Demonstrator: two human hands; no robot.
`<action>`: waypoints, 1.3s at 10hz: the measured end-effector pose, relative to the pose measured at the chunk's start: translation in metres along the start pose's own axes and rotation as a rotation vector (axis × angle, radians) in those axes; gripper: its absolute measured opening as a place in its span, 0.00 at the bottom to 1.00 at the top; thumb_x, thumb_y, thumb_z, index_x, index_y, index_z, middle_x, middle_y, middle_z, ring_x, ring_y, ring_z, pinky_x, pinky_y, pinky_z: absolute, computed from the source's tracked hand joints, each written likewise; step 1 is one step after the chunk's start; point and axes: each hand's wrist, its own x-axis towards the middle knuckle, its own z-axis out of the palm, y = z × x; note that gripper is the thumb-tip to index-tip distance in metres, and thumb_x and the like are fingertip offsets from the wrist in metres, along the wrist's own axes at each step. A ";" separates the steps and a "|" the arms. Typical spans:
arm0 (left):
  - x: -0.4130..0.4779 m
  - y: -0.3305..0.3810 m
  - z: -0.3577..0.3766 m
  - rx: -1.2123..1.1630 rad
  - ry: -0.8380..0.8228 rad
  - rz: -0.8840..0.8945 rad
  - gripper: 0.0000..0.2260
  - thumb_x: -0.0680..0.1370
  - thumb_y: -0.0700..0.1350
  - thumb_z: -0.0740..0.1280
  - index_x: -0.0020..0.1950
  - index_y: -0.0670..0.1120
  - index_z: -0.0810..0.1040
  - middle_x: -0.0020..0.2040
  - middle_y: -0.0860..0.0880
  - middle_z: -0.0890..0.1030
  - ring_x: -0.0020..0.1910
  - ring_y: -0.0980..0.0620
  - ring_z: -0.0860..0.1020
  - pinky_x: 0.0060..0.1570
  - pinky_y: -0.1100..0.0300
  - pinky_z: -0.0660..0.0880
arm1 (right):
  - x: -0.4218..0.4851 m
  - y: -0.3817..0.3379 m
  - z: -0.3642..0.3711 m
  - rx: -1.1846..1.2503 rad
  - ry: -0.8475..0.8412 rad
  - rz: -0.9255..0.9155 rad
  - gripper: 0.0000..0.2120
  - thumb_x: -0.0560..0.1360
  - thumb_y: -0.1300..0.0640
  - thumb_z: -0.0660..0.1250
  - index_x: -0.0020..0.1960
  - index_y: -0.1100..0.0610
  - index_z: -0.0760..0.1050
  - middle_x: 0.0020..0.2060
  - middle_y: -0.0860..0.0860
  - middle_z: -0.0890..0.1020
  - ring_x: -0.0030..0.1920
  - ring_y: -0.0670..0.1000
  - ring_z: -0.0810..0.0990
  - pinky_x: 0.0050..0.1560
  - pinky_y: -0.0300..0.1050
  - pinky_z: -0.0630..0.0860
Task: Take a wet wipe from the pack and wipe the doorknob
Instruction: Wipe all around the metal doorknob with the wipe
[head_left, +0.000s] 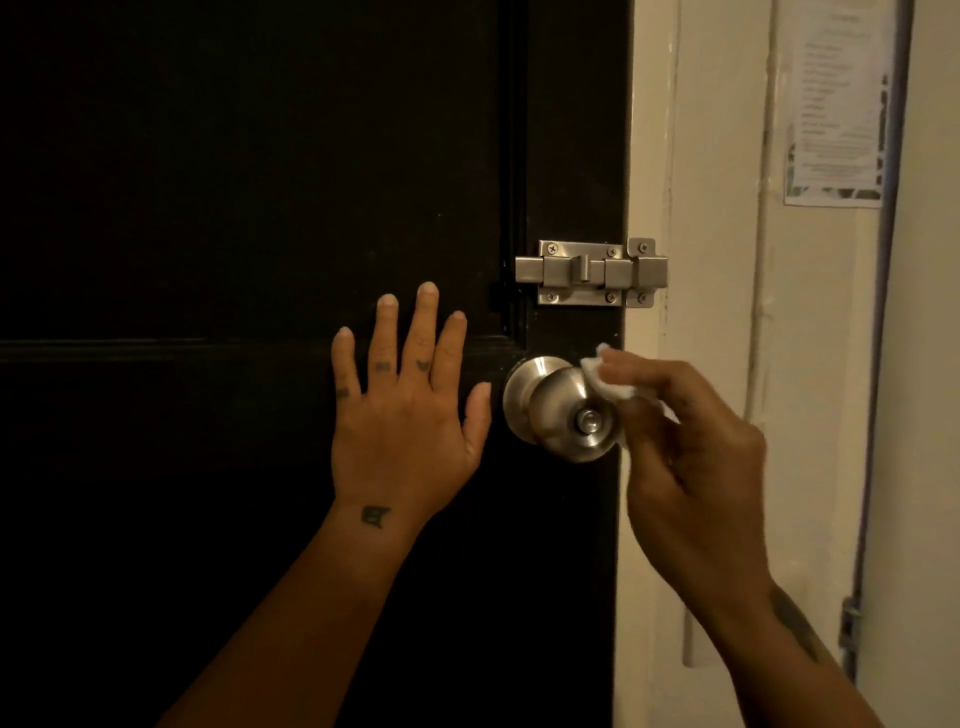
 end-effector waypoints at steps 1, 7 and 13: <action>0.000 0.000 0.000 0.003 -0.013 0.005 0.26 0.75 0.56 0.51 0.68 0.44 0.70 0.70 0.41 0.68 0.68 0.38 0.67 0.63 0.36 0.61 | 0.004 -0.003 0.005 -0.090 -0.114 -0.175 0.09 0.76 0.62 0.60 0.54 0.54 0.72 0.52 0.48 0.78 0.55 0.42 0.75 0.57 0.32 0.71; -0.003 -0.001 0.003 0.027 0.041 0.003 0.25 0.76 0.56 0.52 0.69 0.45 0.68 0.71 0.42 0.67 0.69 0.40 0.66 0.66 0.39 0.61 | -0.007 0.028 -0.043 -0.749 -0.636 -0.841 0.14 0.81 0.61 0.48 0.59 0.54 0.69 0.63 0.54 0.71 0.69 0.52 0.61 0.72 0.52 0.53; -0.003 -0.001 0.002 0.017 0.016 0.005 0.25 0.76 0.56 0.51 0.69 0.45 0.69 0.71 0.43 0.68 0.69 0.40 0.67 0.65 0.39 0.61 | 0.045 0.004 0.001 0.280 -0.194 0.078 0.12 0.77 0.65 0.59 0.48 0.51 0.76 0.48 0.50 0.81 0.50 0.47 0.80 0.46 0.35 0.77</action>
